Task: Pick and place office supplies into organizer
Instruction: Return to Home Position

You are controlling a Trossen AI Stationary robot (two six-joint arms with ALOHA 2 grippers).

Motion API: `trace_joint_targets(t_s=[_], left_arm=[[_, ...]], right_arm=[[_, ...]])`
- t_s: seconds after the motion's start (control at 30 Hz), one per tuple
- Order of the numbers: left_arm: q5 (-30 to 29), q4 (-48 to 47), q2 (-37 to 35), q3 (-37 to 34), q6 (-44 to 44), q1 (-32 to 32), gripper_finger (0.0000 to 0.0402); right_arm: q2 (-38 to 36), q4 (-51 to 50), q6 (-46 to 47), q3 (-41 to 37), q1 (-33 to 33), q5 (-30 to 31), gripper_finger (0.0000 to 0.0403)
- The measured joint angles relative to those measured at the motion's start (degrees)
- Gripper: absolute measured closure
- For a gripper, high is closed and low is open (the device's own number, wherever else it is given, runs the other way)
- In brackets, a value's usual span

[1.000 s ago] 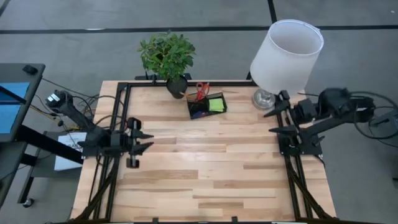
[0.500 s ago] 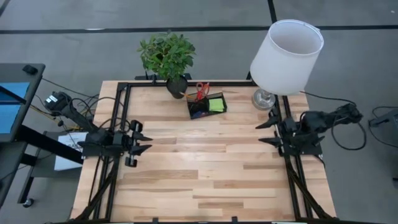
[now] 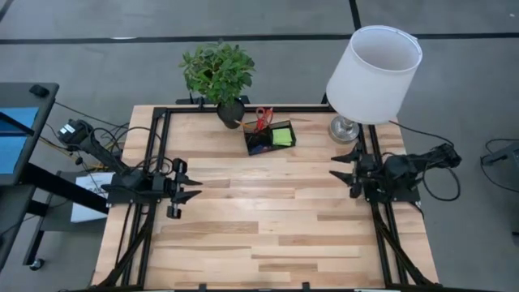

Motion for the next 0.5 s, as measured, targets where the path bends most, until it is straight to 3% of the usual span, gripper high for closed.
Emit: trace_joint_targets(t_s=[0.37,0.5], left_arm=[[-0.48,-3.39,-0.06,-0.07,-1.39,0.00,0.0303],[-0.48,-6.05,-0.04,-0.08,-1.40,0.00,0.0303]], right_arm=[[-0.50,-4.16,2.57,0.02,-1.38,1.34,0.0178],[-0.33,-7.54,2.69,0.01,-1.26,-1.97,0.0178]])
